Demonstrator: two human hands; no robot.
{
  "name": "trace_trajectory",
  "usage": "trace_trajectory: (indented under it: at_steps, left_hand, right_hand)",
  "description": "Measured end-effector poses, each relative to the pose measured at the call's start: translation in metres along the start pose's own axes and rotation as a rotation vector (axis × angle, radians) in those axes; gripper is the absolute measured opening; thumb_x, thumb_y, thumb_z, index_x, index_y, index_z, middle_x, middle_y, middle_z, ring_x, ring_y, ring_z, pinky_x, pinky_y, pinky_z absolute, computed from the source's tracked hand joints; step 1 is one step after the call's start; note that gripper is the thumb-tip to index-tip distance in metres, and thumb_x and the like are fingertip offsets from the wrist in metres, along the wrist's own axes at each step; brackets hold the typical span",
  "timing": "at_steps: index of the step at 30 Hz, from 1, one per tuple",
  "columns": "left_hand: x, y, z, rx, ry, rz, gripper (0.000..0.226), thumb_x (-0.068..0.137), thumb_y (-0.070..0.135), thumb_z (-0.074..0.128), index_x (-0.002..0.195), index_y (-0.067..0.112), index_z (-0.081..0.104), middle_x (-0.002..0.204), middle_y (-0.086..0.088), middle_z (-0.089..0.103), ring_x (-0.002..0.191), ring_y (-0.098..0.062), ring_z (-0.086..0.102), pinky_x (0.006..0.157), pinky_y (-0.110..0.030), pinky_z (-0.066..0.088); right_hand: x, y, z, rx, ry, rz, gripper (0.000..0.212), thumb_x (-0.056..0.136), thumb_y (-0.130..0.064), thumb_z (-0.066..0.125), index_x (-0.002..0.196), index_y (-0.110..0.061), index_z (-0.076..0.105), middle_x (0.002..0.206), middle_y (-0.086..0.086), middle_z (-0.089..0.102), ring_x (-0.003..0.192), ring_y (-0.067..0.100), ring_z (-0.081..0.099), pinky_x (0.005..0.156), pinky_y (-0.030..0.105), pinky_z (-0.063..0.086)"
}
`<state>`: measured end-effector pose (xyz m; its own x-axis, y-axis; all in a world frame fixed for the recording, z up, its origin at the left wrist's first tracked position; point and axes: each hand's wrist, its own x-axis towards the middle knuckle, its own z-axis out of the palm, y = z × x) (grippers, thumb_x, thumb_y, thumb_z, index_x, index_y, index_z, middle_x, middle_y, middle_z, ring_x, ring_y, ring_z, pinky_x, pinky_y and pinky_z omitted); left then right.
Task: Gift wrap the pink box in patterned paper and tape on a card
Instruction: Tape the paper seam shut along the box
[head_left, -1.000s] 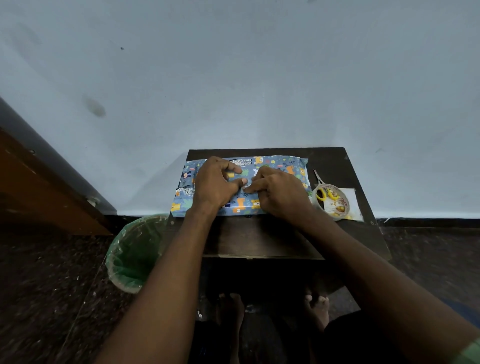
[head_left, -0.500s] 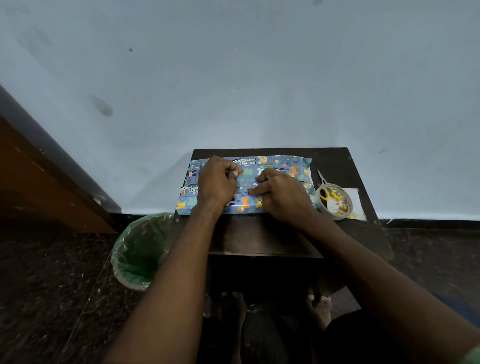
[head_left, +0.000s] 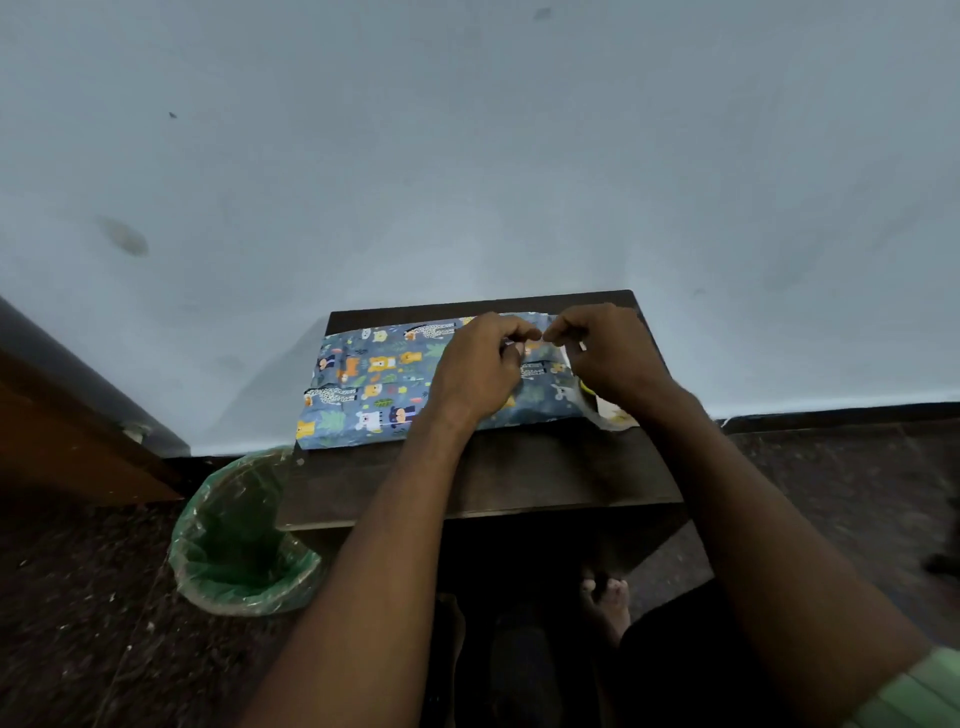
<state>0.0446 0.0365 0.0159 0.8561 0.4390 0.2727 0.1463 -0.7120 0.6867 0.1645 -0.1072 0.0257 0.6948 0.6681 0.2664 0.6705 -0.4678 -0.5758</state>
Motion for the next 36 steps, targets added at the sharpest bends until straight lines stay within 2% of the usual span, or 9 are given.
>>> trace_trajectory:
  at_steps: [3, 6, 9, 12, 15, 18, 23, 29, 36]
  left_hand:
    - [0.004, 0.007, 0.009, -0.053, 0.009, -0.008, 0.033, 0.099, 0.004, 0.058, 0.114, 0.023, 0.08, 0.114, 0.003, 0.074, 0.1, -0.012, 0.067, 0.092, -0.033, 0.056]
    - [0.006, 0.012, 0.015, -0.077, -0.011, -0.026, 0.032, 0.1, 0.004, 0.058, 0.115, 0.024, 0.08, 0.116, 0.006, 0.076, 0.101, -0.01, 0.069, 0.093, -0.034, 0.058]
    - [0.006, 0.013, 0.017, -0.052, -0.051, -0.008, 0.032, 0.1, 0.004, 0.06, 0.117, 0.023, 0.079, 0.117, 0.006, 0.077, 0.098, -0.007, 0.069, 0.092, -0.031, 0.058]
    - [0.006, 0.012, 0.017, -0.034, -0.071, -0.01, 0.029, 0.1, 0.007, 0.062, 0.117, 0.024, 0.079, 0.113, 0.009, 0.077, 0.086, 0.001, 0.065, 0.083, -0.017, 0.052]
    - [0.005, 0.012, 0.013, -0.085, -0.073, -0.032, 0.027, 0.101, 0.008, 0.064, 0.117, 0.024, 0.08, 0.109, 0.011, 0.078, 0.083, 0.004, 0.068, 0.075, -0.005, 0.046]
    - [0.005, 0.013, 0.005, -0.267, -0.142, -0.113, 0.024, 0.104, 0.01, 0.064, 0.122, 0.02, 0.077, 0.106, 0.001, 0.08, 0.082, -0.003, 0.072, 0.073, -0.013, 0.053]
    - [0.001, 0.026, -0.01, -0.631, -0.3, -0.276, 0.029, 0.11, 0.023, 0.058, 0.13, 0.007, 0.072, 0.108, -0.013, 0.08, 0.088, -0.016, 0.076, 0.076, -0.026, 0.061]
    - [-0.009, 0.023, -0.028, -0.757, -0.178, -0.393, 0.022, 0.099, 0.014, 0.074, 0.118, 0.004, 0.078, 0.095, -0.007, 0.081, 0.083, -0.011, 0.076, 0.073, -0.02, 0.06]
    - [-0.019, 0.019, -0.047, -0.841, -0.063, -0.46, 0.019, 0.099, 0.021, 0.073, 0.106, 0.006, 0.081, 0.093, -0.009, 0.08, 0.079, -0.014, 0.075, 0.071, -0.021, 0.061]
  right_hand:
    - [-0.004, 0.014, -0.009, -0.027, -0.073, -0.047, 0.035, 0.076, 0.007, 0.063, 0.09, -0.024, 0.071, 0.079, -0.009, 0.072, 0.084, 0.024, 0.068, 0.075, 0.032, 0.047]
    - [-0.006, 0.02, -0.015, 0.0, -0.133, -0.032, 0.046, 0.063, 0.011, 0.067, 0.092, -0.024, 0.066, 0.082, -0.01, 0.075, 0.084, 0.02, 0.069, 0.078, 0.037, 0.054]
    - [-0.005, 0.026, -0.019, -0.05, -0.157, -0.012, 0.041, 0.066, 0.009, 0.072, 0.096, -0.019, 0.067, 0.086, -0.007, 0.07, 0.083, 0.018, 0.065, 0.071, 0.034, 0.052]
    - [-0.004, 0.029, -0.017, -0.124, -0.165, -0.013, 0.034, 0.073, 0.007, 0.07, 0.094, -0.02, 0.068, 0.076, -0.012, 0.06, 0.08, 0.019, 0.061, 0.066, 0.032, 0.045]
    - [-0.004, 0.029, -0.019, -0.098, -0.095, 0.007, 0.038, 0.073, 0.01, 0.063, 0.093, -0.022, 0.071, 0.072, -0.013, 0.063, 0.076, 0.011, 0.062, 0.067, 0.031, 0.049]
    - [-0.003, 0.017, -0.031, 0.001, -0.005, -0.03, 0.052, 0.067, 0.014, 0.051, 0.096, -0.024, 0.072, 0.073, -0.015, 0.072, 0.08, 0.004, 0.065, 0.07, 0.018, 0.046]
    - [-0.005, -0.006, -0.032, 0.17, 0.076, -0.126, 0.051, 0.072, 0.011, 0.046, 0.101, -0.021, 0.073, 0.078, -0.012, 0.075, 0.081, 0.002, 0.068, 0.07, 0.017, 0.047]
    - [-0.008, -0.028, -0.021, 0.242, 0.161, -0.236, 0.046, 0.072, 0.012, 0.067, 0.108, -0.016, 0.072, 0.09, -0.009, 0.072, 0.08, 0.006, 0.068, 0.075, 0.021, 0.052]
    - [-0.006, -0.044, -0.001, 0.19, 0.172, -0.326, 0.057, 0.07, 0.017, 0.063, 0.115, -0.018, 0.069, 0.09, -0.007, 0.068, 0.085, 0.01, 0.066, 0.079, 0.031, 0.054]
